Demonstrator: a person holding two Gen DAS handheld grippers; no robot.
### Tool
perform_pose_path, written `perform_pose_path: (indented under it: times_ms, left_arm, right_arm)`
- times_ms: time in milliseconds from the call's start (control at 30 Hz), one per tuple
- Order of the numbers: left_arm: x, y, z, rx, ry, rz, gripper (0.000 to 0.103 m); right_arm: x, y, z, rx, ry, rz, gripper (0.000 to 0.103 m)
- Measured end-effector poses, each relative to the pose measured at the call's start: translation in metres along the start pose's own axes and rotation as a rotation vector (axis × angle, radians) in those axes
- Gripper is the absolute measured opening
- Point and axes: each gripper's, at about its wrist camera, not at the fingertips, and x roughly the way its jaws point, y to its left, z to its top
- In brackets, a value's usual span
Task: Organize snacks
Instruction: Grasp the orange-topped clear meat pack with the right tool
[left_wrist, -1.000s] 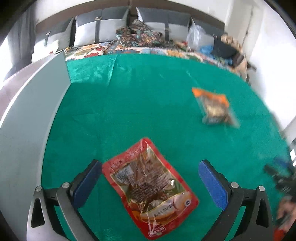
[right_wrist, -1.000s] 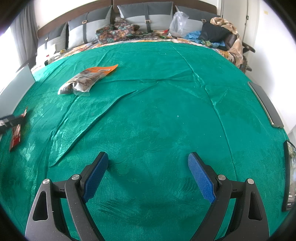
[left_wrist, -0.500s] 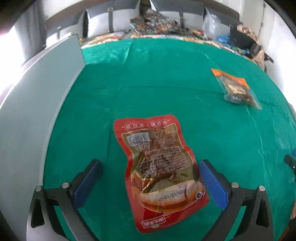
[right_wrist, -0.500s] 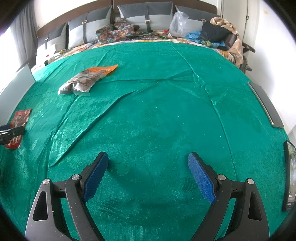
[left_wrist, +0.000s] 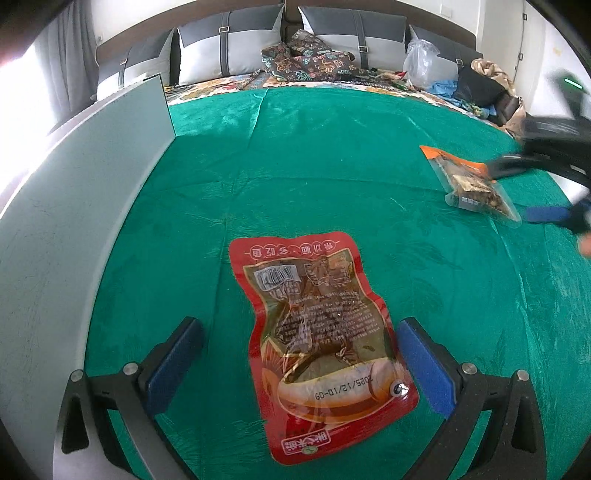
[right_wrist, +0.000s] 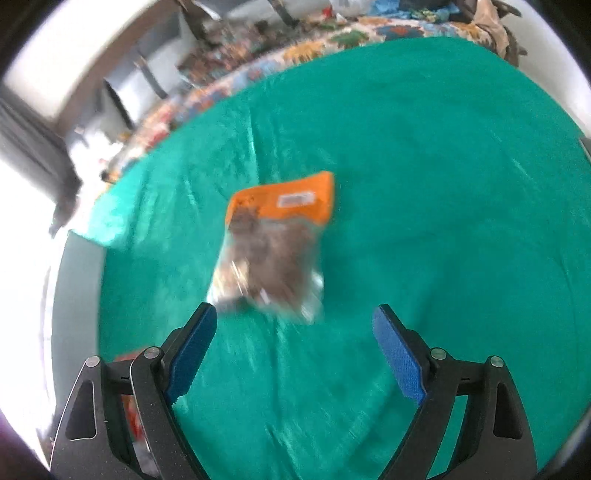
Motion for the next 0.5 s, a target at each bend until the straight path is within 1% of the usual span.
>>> perform_pose_path:
  times_ms: [33, 67, 100, 133, 167, 233, 267, 400, 500]
  left_arm:
    - [0.000, 0.000, 0.000, 0.000, 0.000, 0.000, 0.103]
    - [0.000, 0.000, 0.000, -0.001, -0.001, 0.000, 0.103]
    - [0.000, 0.000, 0.000, -0.001, 0.000, 0.000, 0.103]
    - [-0.001, 0.000, -0.001, 0.000, -0.001, 0.000, 0.103]
    - [-0.001, 0.001, -0.001, -0.001, -0.001, 0.000, 0.103]
    - [-0.001, 0.000, 0.000, -0.001, -0.001, -0.001, 0.103]
    - [-0.001, 0.001, -0.001, -0.001, -0.002, -0.001, 0.103]
    - [-0.001, 0.001, -0.001, -0.001, -0.002, 0.000, 0.103]
    - [-0.001, 0.001, -0.001, -0.001, -0.002, -0.001, 0.103]
  right_arm:
    - [0.015, 0.013, 0.006, -0.008, 0.034, -0.031, 0.089]
    - [0.029, 0.025, 0.008, -0.021, 0.072, -0.052, 0.092]
    - [0.041, 0.038, 0.009, -0.050, 0.094, -0.093, 0.093]
    - [0.046, 0.052, 0.007, -0.105, 0.075, -0.160, 0.093]
    - [0.053, 0.062, 0.005, -0.150, 0.081, -0.200, 0.096]
    - [0.060, 0.072, -0.001, -0.200, 0.053, -0.247, 0.098]
    - [0.060, 0.076, -0.005, -0.230, 0.025, -0.258, 0.098]
    - [0.058, 0.077, -0.018, -0.299, -0.052, -0.225, 0.098]
    - [0.057, 0.077, -0.025, -0.348, -0.064, -0.206, 0.097]
